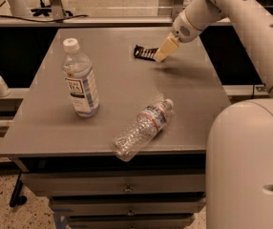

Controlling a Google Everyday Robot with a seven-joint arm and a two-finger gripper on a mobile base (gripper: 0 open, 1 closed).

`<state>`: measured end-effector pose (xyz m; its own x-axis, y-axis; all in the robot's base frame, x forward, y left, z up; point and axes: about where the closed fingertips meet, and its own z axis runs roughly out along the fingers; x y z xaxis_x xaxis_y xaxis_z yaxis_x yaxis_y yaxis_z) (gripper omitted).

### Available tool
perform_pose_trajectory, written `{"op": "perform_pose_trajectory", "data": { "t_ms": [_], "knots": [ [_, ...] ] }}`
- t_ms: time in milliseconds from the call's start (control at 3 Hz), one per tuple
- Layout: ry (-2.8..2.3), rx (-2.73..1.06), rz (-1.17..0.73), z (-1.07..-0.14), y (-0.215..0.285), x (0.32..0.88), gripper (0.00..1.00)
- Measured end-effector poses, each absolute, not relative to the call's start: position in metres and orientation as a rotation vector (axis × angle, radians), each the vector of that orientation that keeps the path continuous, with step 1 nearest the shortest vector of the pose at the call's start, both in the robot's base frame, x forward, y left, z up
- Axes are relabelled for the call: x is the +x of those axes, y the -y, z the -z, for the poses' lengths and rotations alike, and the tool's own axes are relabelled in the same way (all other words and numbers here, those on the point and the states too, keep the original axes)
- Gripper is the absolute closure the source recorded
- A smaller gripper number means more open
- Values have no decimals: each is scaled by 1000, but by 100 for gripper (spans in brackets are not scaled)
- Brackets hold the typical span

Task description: Move rxbar chocolate near blue plastic bottle

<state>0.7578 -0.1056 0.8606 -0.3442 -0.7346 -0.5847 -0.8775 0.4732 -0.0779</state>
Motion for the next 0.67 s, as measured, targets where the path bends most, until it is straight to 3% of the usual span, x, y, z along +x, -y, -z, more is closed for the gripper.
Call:
{"op": "perform_pose_trajectory", "data": {
  "t_ms": [333, 667],
  "knots": [
    [-2167, -1331, -341, -853, 105, 760, 0],
    [-2169, -1316, -347, -849, 102, 764, 0]
  ]
}}
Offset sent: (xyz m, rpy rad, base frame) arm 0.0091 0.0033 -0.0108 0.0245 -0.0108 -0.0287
